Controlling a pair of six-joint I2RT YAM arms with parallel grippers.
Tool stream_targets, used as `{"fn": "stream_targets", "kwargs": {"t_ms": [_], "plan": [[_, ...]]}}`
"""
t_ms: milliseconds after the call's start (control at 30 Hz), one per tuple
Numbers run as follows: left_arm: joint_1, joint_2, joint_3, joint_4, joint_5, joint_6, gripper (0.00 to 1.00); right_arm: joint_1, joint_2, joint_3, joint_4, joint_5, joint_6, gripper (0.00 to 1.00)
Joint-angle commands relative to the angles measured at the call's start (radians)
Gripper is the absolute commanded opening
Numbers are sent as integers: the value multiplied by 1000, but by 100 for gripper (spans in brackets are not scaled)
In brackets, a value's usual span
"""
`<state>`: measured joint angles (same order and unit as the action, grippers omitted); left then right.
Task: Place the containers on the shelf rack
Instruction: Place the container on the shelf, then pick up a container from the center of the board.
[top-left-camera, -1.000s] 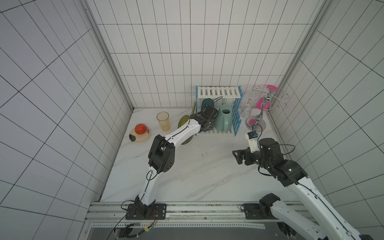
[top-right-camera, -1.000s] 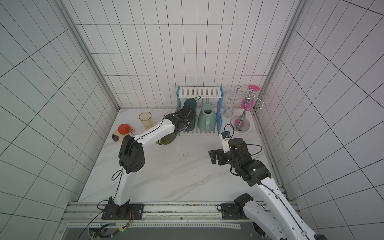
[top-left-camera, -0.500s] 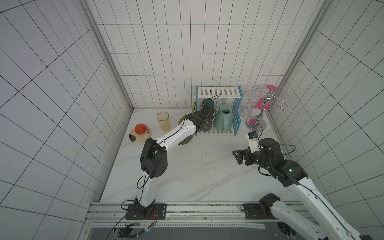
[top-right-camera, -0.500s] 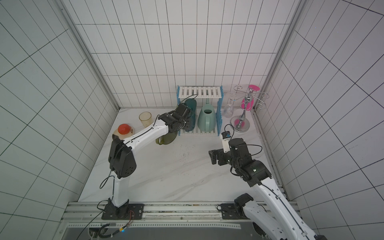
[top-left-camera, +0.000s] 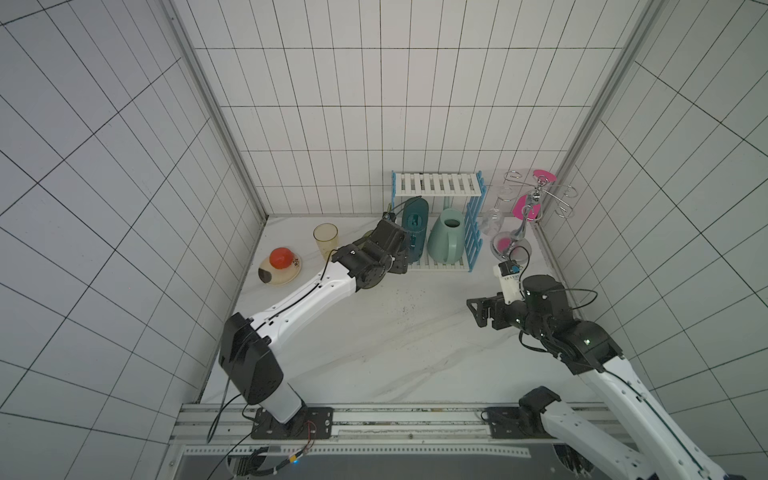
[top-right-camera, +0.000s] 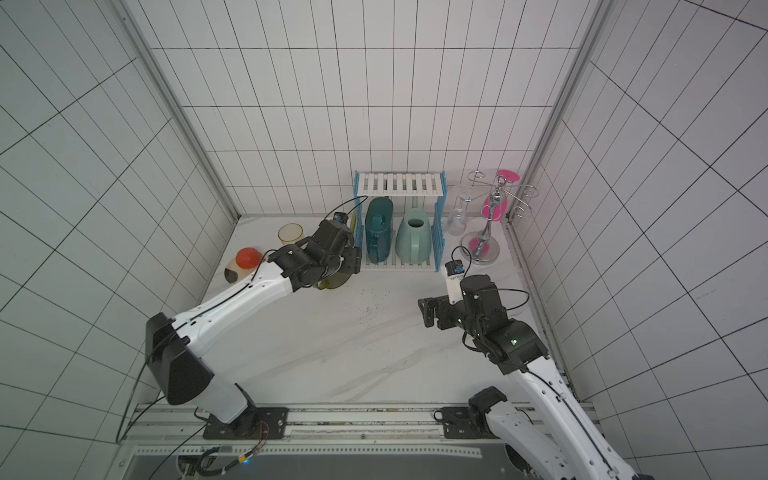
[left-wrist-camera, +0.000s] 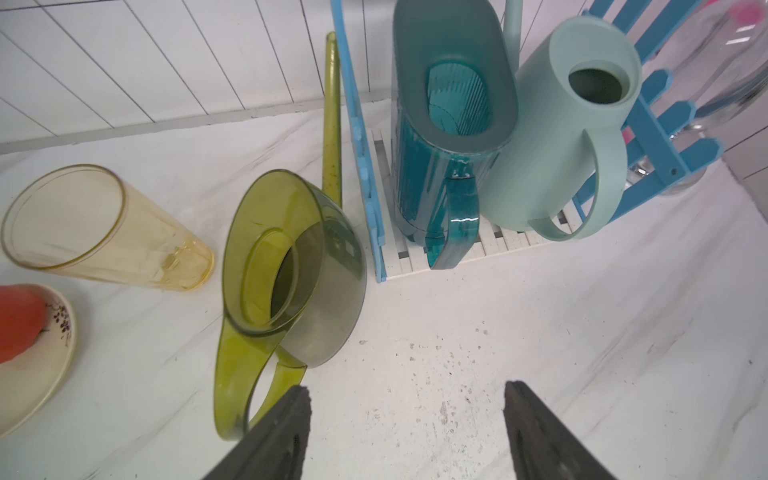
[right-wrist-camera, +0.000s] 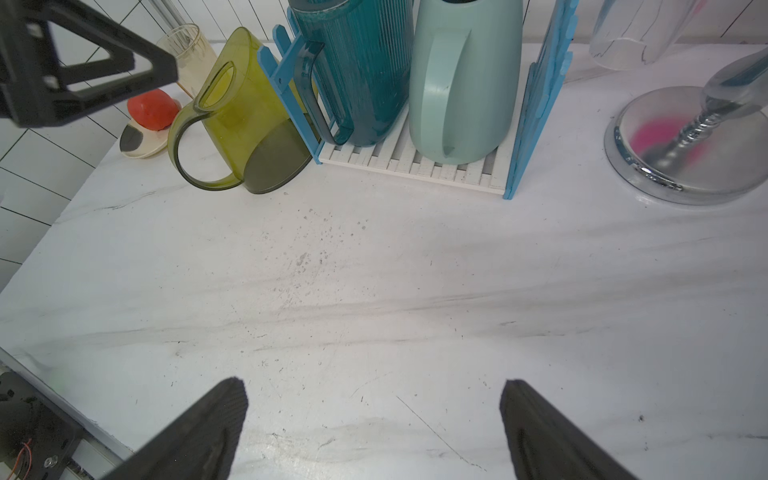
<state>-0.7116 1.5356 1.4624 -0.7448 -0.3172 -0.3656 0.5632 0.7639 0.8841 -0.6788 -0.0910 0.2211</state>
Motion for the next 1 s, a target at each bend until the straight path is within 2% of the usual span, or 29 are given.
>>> {"fn": "stream_targets", "kwargs": {"t_ms": [0, 133, 267, 400, 500, 700, 967], "plan": [[45, -120, -111, 23, -52, 38, 81, 2, 5, 2, 42, -40, 36, 99], [135, -280, -245, 41, -46, 54, 89, 46, 42, -38, 161, -108, 87, 99], [247, -382, -338, 32, -3, 52, 97, 169, 129, -25, 209, -33, 104, 99], [345, -425, -400, 36, 86, 44, 99, 258, 220, 15, 212, 37, 101, 99], [367, -420, -428, 31, 138, 34, 99, 280, 252, 33, 216, 57, 106, 99], [367, -377, -448, 73, 354, 63, 98, 284, 224, 23, 210, 89, 108, 99], [365, -163, -389, 108, 332, 113, 98, 285, 200, 18, 187, 110, 104, 99]]}}
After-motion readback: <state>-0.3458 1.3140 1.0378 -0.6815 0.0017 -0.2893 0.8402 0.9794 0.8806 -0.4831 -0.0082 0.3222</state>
